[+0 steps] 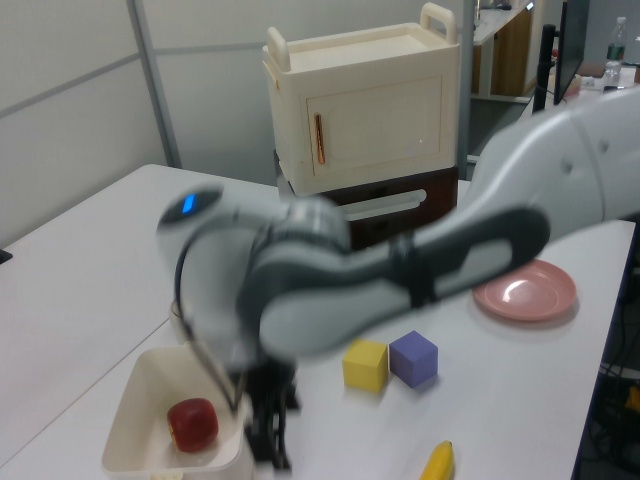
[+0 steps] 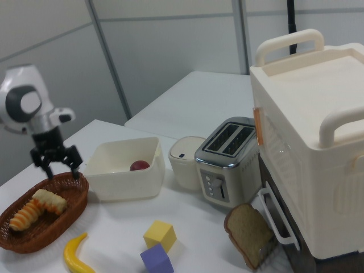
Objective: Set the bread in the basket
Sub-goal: 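Lower the bread into the basket and open the gripper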
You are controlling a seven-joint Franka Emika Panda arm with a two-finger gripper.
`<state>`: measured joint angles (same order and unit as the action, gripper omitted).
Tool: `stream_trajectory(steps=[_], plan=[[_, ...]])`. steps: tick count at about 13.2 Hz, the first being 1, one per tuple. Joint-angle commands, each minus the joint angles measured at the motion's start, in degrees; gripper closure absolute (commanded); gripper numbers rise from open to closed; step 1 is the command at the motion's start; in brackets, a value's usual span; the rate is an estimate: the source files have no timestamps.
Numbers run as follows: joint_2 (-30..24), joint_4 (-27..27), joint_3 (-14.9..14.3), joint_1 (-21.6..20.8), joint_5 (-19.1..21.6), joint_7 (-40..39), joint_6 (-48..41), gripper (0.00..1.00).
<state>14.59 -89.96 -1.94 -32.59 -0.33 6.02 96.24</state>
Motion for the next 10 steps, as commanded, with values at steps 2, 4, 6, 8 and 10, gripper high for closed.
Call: stream_trajectory(steps=[2, 4, 6, 8, 10], plan=[[-9.7, -0.9, 3.7, 16.6, -2.2, 17.1, -8.4, 0.00], [-10.0, -0.8, 4.1, 21.5, -6.2, 20.5, -9.3, 0.00], [-9.4, -0.8, 4.1, 25.8, -7.1, 19.3, -8.6, 0.00], [-9.2, -0.8, 4.0, 28.6, -6.7, 16.3, -8.3, 0.00], [-9.3, -0.8, 3.6, 31.3, -4.9, 8.6, -7.5, 0.00]])
